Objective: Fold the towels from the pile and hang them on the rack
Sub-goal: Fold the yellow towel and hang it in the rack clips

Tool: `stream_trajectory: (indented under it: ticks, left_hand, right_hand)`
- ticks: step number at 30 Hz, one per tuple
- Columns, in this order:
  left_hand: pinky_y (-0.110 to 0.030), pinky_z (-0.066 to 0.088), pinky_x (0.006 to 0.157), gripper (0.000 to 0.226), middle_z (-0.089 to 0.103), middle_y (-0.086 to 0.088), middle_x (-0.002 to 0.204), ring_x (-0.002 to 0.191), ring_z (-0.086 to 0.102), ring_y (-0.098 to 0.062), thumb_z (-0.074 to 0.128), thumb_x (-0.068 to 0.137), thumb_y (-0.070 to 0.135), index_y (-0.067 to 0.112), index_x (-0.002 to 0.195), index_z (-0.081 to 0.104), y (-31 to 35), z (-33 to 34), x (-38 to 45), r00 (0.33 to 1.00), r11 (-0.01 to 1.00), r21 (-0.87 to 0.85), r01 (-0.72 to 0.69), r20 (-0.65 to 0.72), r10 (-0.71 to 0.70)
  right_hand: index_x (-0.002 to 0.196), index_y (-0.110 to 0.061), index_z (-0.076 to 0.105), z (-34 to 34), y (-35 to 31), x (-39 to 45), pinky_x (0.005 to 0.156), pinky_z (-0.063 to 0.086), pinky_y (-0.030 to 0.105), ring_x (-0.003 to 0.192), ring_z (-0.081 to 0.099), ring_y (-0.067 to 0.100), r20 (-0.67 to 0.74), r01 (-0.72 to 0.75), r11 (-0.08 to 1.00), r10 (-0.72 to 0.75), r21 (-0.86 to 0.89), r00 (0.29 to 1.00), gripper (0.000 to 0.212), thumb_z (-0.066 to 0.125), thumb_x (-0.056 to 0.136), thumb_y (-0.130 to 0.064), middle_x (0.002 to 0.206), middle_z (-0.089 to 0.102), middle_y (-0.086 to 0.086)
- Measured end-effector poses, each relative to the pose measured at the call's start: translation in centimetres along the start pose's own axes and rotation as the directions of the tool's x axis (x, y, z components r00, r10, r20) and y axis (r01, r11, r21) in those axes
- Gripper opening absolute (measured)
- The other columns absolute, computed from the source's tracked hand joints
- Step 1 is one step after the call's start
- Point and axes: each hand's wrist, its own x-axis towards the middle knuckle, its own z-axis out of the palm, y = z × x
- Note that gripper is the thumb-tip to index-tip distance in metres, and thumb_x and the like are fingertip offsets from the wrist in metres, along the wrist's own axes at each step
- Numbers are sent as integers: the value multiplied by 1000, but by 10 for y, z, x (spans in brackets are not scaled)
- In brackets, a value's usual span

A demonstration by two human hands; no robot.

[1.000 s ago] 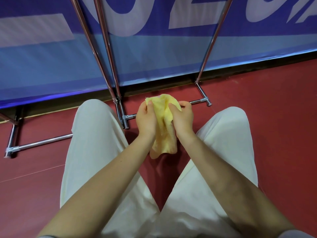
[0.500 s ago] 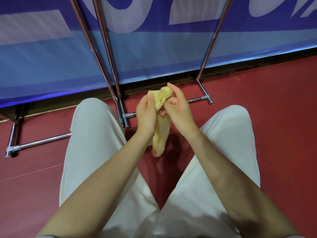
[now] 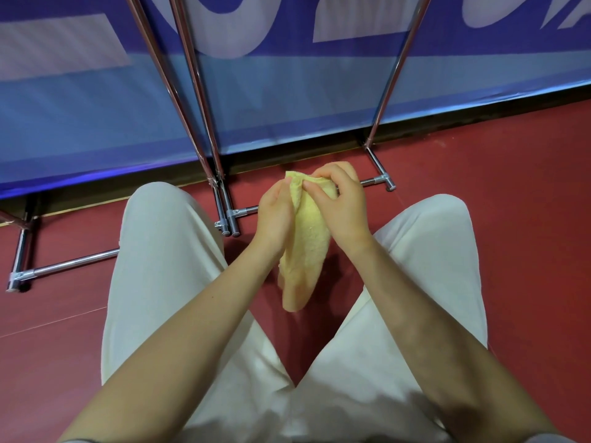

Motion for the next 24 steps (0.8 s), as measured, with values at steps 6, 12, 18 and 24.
stream_trajectory:
  ticks: [6, 12, 18, 24]
  left_hand:
    - [-31, 46, 97, 45, 68, 0, 114, 108, 62, -13, 29, 104, 43, 18, 115, 65, 3, 10, -12, 996, 997, 5, 72, 59, -72]
    - [-31, 50, 89, 19, 67, 3, 105, 97, 62, -10, 46, 101, 28, 20, 108, 63, 7, 6, -8, 997, 994, 72, -76, 14, 75]
    - [-33, 51, 82, 22, 66, 0, 95, 88, 62, -12, 45, 101, 26, 12, 105, 62, 19, -11, 3, 991, 994, -17, -109, -83, 107]
    - [-21, 45, 74, 20, 62, 7, 86, 81, 56, -6, 45, 101, 22, 12, 100, 62, 23, -18, 2, 987, 992, 20, -124, -104, 125]
  right_hand:
    - [84, -21, 63, -2, 3, 1, 81, 40, 8, 85, 54, -5, -89, -63, 998, 63, 9, 994, 9, 71, 83, -16, 95, 57, -2]
    - [104, -25, 61, -4, 4, 2, 92, 48, 24, 103, 60, 5, -15, -211, 949, 221, 234, 975, 16, 63, 89, -19, 110, 63, -2]
    - [120, -16, 55, 6, 9, 0, 83, 51, 22, 101, 65, 8, 324, -412, 843, 306, 345, 895, 27, 60, 94, -20, 113, 67, 3]
    - [132, -16, 50, 24, 22, -6, 98, 48, 31, 111, 63, 10, 483, -516, 822, 359, 242, 798, 45, 65, 90, -26, 119, 67, -1]
